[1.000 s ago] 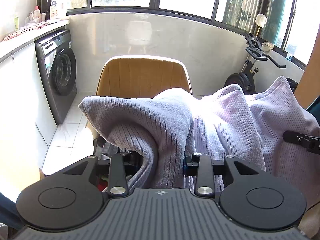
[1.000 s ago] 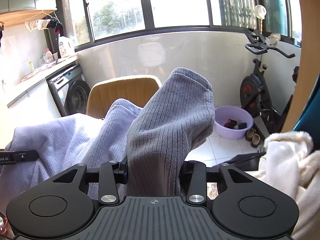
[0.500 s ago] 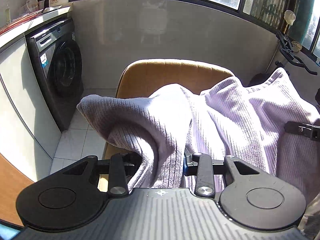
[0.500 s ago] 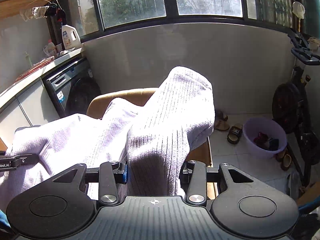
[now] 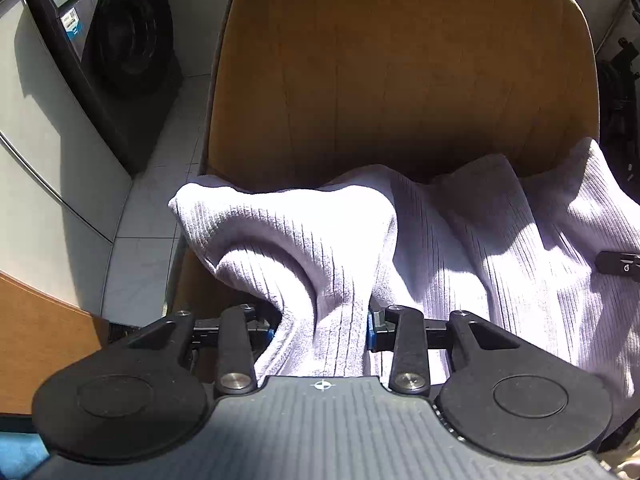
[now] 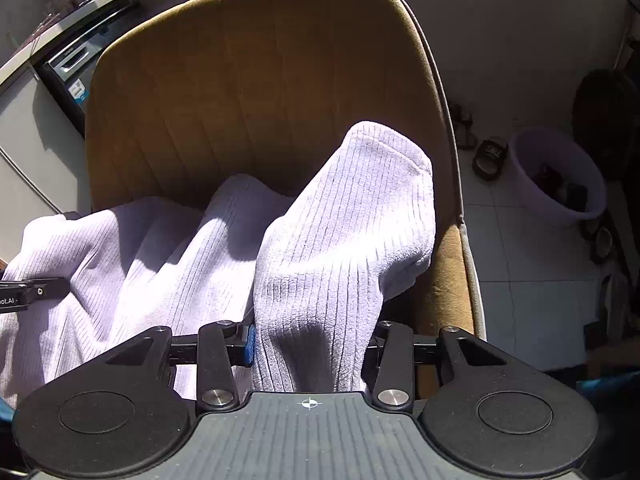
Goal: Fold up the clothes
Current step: 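Lift the folded shirt with both tools and carry it to the tan chair, then lower the shirt onto the chair seat and open both tools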
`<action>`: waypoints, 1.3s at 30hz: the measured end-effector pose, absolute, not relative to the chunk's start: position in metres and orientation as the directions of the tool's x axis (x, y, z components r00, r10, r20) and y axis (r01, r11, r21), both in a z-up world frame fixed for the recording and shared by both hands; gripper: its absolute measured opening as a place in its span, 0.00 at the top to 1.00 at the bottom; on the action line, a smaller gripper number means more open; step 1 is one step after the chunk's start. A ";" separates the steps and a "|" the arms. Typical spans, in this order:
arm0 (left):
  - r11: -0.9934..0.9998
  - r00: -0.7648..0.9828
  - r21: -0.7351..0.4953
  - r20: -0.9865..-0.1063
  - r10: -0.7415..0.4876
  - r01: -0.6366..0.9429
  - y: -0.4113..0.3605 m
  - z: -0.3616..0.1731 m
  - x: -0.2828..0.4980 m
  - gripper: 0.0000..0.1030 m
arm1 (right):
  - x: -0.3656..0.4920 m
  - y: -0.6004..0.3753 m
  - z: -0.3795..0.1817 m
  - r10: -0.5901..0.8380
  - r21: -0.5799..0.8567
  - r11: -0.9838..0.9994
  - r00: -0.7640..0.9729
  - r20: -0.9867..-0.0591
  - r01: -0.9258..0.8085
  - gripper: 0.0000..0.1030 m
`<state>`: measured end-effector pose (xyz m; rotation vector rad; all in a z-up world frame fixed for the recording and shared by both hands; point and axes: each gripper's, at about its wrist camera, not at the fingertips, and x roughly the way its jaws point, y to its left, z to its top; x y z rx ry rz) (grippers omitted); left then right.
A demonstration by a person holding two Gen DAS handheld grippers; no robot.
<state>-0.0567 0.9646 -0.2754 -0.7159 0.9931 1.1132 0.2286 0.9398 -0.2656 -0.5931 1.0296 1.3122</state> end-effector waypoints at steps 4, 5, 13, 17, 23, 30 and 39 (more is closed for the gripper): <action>0.323 0.077 0.054 -0.921 0.382 -0.945 0.971 -0.303 -0.058 0.61 | 0.245 0.954 -0.321 0.415 0.176 0.286 -0.043 -0.909 -0.942 0.63; 0.329 0.082 0.053 -0.920 0.383 -0.943 0.973 -0.303 -0.057 0.61 | 0.246 0.956 -0.326 0.410 0.183 0.290 -0.051 -0.911 -0.939 0.63; 0.358 0.047 0.093 -0.931 0.363 -0.929 0.978 -0.309 -0.061 0.28 | 0.252 0.948 -0.347 0.409 0.209 0.314 -0.067 -0.910 -0.926 0.44; 0.369 0.112 0.035 -0.923 0.368 -0.929 0.971 -0.279 -0.088 0.27 | 0.276 0.919 -0.312 0.471 0.280 0.333 -0.099 -0.877 -0.901 0.42; 0.437 0.308 -0.129 -0.877 0.369 -0.890 0.921 -0.228 -0.114 0.28 | 0.284 0.852 -0.255 0.557 0.317 0.294 -0.108 -0.823 -0.902 0.41; 0.488 0.347 -0.194 -0.905 0.246 -0.851 0.918 -0.284 -0.086 0.28 | 0.228 0.847 -0.284 0.509 0.306 0.242 -0.148 -0.848 -0.921 0.33; 0.462 0.266 -0.128 -0.932 0.246 -0.878 0.936 -0.346 -0.086 0.21 | 0.256 0.862 -0.381 0.392 0.317 0.447 -0.135 -0.910 -0.837 0.49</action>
